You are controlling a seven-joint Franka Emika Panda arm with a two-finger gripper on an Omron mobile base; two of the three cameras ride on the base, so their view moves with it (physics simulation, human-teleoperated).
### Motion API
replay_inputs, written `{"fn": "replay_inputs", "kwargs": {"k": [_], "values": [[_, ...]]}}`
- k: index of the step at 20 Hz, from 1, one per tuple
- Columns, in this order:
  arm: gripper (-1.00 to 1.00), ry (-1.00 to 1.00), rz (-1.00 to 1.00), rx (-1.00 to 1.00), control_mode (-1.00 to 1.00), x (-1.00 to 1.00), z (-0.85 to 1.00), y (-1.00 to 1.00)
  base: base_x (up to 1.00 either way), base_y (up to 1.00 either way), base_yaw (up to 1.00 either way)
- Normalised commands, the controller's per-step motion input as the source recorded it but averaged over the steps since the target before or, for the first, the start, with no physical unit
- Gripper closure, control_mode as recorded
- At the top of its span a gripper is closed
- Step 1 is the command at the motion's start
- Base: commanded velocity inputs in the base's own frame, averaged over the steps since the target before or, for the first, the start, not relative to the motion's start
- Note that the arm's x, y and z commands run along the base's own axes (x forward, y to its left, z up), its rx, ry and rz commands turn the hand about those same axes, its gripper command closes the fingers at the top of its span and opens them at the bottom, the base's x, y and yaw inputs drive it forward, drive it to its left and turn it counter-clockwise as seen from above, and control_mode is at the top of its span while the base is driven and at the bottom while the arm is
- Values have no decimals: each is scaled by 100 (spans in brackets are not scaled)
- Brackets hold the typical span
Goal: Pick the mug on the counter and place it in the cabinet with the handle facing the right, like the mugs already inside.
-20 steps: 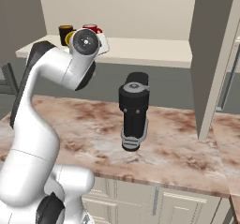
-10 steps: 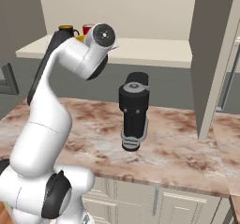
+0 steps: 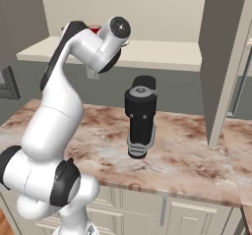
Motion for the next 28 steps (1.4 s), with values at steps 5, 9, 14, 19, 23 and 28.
{"fn": "replay_inputs", "kwargs": {"k": [5,9,14,19,23,28], "values": [[100,0,3,0,-100,19,0,-10,0,0,0],[100,0,2,0,-100,19,0,-14,0,0,0],[100,0,2,0,-100,22,0,-10,0,0,0],[100,0,1,0,-100,28,0,-7,0,0,0],[100,0,0,0,-100,31,0,-2,0,0,0],[100,0,2,0,-100,26,0,0,0,0,0]]}}
